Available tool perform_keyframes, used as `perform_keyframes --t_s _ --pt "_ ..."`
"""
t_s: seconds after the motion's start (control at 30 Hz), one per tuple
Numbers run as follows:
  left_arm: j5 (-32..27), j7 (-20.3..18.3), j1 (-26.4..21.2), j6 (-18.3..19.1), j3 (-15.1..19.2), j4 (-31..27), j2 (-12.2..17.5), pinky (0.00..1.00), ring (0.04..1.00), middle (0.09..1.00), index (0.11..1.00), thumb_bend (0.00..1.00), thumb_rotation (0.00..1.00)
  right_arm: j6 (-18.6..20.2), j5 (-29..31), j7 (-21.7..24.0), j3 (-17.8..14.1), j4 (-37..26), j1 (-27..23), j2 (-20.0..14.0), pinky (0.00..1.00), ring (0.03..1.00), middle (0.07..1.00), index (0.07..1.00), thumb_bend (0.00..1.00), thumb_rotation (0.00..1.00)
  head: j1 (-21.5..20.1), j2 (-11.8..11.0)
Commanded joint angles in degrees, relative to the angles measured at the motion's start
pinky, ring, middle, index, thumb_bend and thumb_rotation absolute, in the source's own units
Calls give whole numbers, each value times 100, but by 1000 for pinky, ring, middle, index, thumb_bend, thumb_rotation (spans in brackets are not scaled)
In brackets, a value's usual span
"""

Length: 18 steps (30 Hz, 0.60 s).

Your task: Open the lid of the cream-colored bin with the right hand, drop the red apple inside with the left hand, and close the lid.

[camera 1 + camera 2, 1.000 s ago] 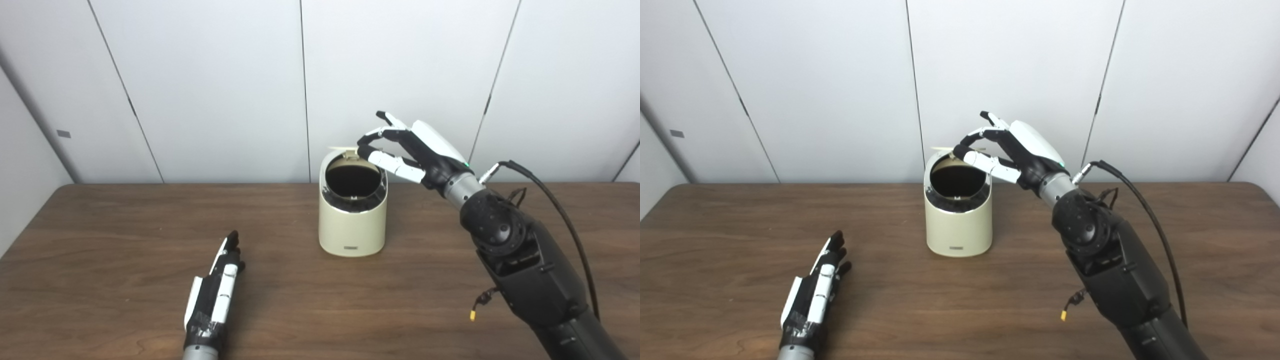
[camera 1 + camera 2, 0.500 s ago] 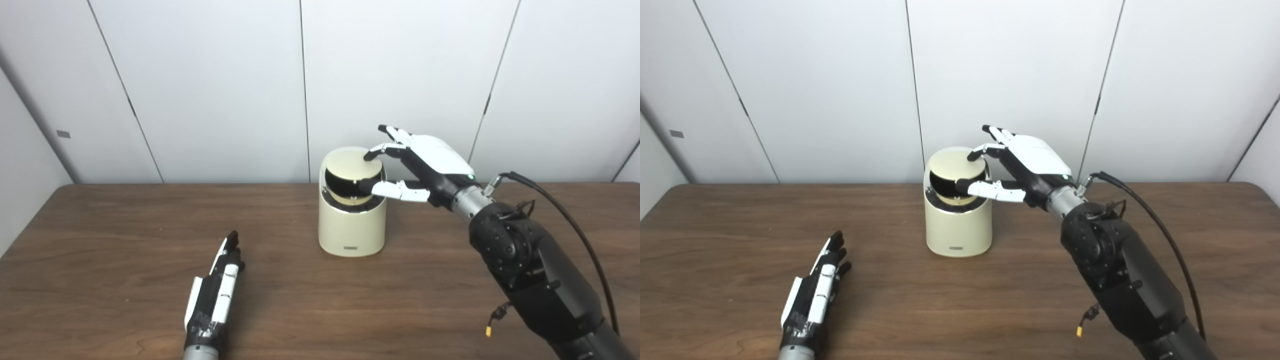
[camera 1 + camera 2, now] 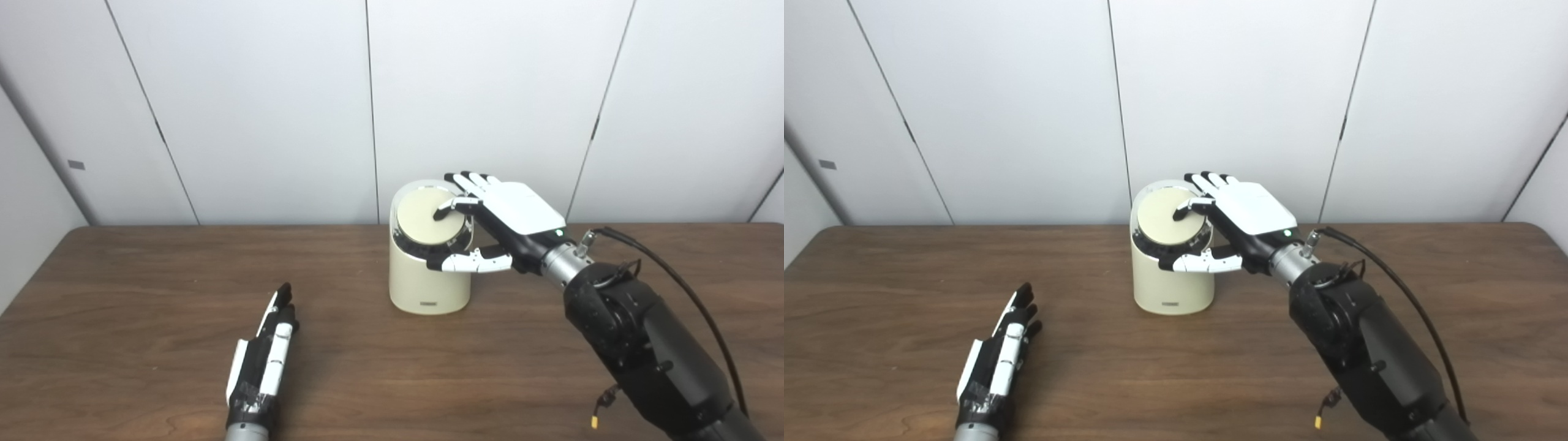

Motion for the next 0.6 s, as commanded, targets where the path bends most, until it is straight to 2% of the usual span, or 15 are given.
perform_keyframes --t_s 0.0,0.3,0.43,0.57 --pt "-3 42 -66 54 -8 -100 -26 1000 993 1000 1000 574 889 -165 -61 48 41 -129 -69 20 1000 1000 981 715 583 902 -2 13" --pt "7 68 -69 114 -35 -171 -62 1000 996 1000 1000 548 860 -262 -223 145 77 -172 -2 19 1000 1000 975 724 579 919 32 78" --pt "-16 85 -72 112 -49 -198 -81 1000 1000 1000 1000 544 859 -316 -380 201 99 -150 5 -9 1000 1000 979 729 547 869 57 113" --pt "6 104 -71 157 -61 -237 -88 1000 1000 1000 1000 536 867 -395 -509 245 113 -166 10 -66 1000 1000 979 725 544 860 72 144"
